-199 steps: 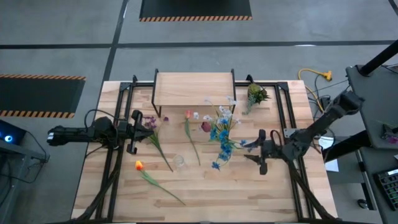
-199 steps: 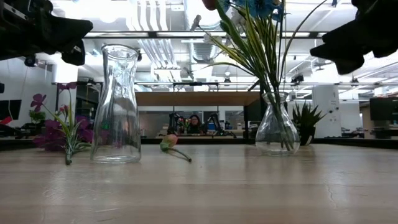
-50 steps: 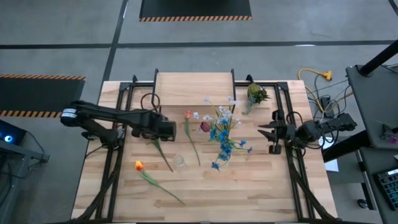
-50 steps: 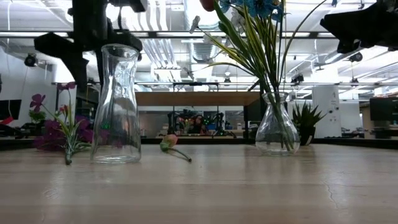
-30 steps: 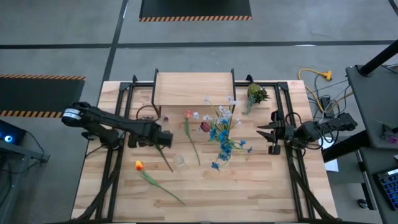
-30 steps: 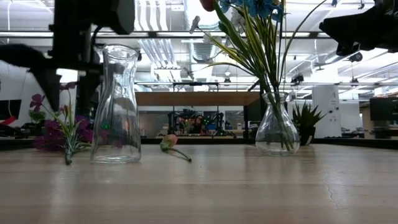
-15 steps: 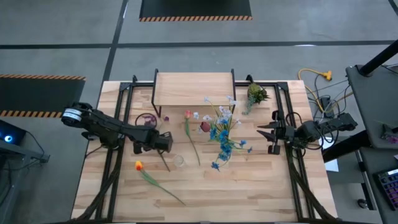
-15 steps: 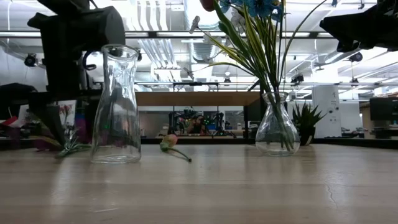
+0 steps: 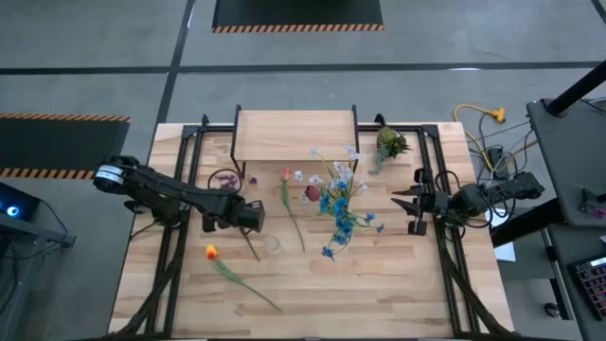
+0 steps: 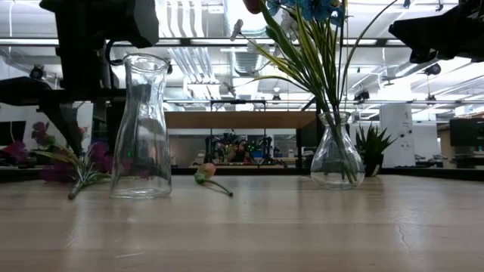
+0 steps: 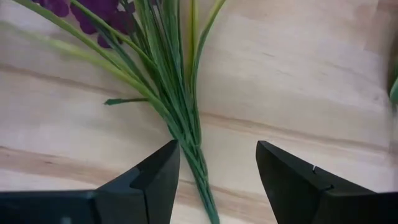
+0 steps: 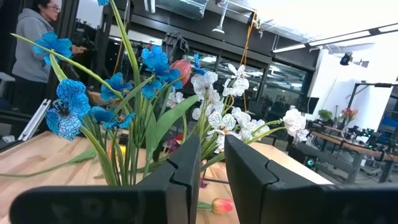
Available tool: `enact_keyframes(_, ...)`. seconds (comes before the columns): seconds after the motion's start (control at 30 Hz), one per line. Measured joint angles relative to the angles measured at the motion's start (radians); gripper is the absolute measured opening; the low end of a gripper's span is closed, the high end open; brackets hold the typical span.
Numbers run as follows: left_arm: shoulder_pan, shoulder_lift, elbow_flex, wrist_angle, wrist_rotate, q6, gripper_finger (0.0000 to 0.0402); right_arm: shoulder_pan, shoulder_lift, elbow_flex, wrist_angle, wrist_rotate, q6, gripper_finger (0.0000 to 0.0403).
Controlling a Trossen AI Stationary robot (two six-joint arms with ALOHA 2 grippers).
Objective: Pick and place flowers into a vace then onto a shelf
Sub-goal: Put the purple flowers into the left crystal vase
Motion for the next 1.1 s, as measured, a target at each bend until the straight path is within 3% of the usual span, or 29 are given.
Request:
enact_keyframes(0.5, -0.048, 0.044, -0.067, 0.018, -0.024, -0.121, 0.0196, 0.000, 0.001, 0.000, -0.007, 0.000, 0.002, 0.0063)
enact_keyframes(1.1, -0.042, 0.212, -0.109, 0.078, -0.055, -0.091, 0.0185, 0.000, 0.001, 0.000, -0.007, 0.000, 0.003, 0.0063)
